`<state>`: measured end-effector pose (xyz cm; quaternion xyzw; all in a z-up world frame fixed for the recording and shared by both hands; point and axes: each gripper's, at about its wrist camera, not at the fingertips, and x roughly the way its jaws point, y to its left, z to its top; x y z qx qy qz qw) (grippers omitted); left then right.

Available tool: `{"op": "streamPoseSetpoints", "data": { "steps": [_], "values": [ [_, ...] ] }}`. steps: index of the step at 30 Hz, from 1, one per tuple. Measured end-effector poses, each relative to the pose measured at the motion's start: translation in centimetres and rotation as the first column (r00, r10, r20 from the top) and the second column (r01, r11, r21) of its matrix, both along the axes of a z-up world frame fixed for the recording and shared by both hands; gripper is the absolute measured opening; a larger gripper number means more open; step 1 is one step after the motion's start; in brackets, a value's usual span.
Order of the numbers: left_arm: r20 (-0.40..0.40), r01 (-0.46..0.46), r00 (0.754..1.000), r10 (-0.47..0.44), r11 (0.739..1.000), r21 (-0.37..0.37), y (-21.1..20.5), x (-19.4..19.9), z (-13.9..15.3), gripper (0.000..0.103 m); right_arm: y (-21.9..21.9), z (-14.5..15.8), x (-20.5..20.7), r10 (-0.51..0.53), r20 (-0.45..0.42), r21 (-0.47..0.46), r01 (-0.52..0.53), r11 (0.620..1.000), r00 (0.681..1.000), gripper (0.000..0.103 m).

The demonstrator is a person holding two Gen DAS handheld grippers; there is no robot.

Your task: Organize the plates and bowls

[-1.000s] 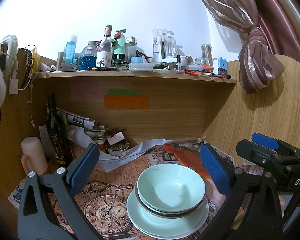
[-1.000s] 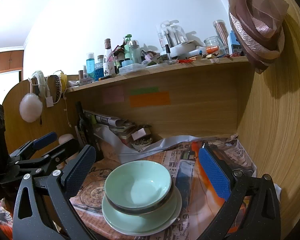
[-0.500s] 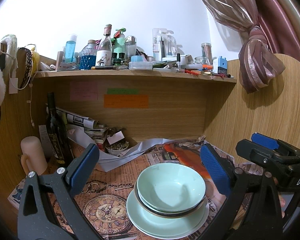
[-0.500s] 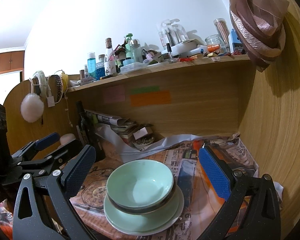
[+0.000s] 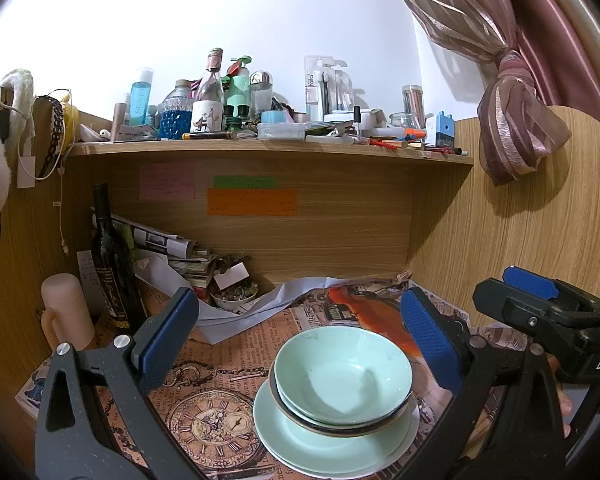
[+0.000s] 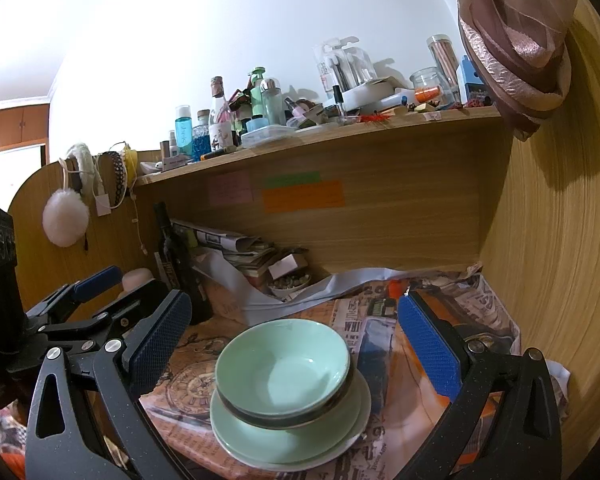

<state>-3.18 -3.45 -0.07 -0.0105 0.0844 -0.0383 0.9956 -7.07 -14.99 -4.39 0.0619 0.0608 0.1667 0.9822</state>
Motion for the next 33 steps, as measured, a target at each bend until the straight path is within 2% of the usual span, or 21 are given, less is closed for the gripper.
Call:
{"op": "streamPoseSetpoints", "data": {
  "steps": [33],
  "values": [
    [-0.031, 0.052, 0.998, -0.053, 0.998, -0.029, 0.36, 0.59, -0.23, 0.103, 0.78, -0.09, 0.0, -0.007, -0.013, 0.0, 0.007, 1.0, 1.0, 0.103]
  ]
}}
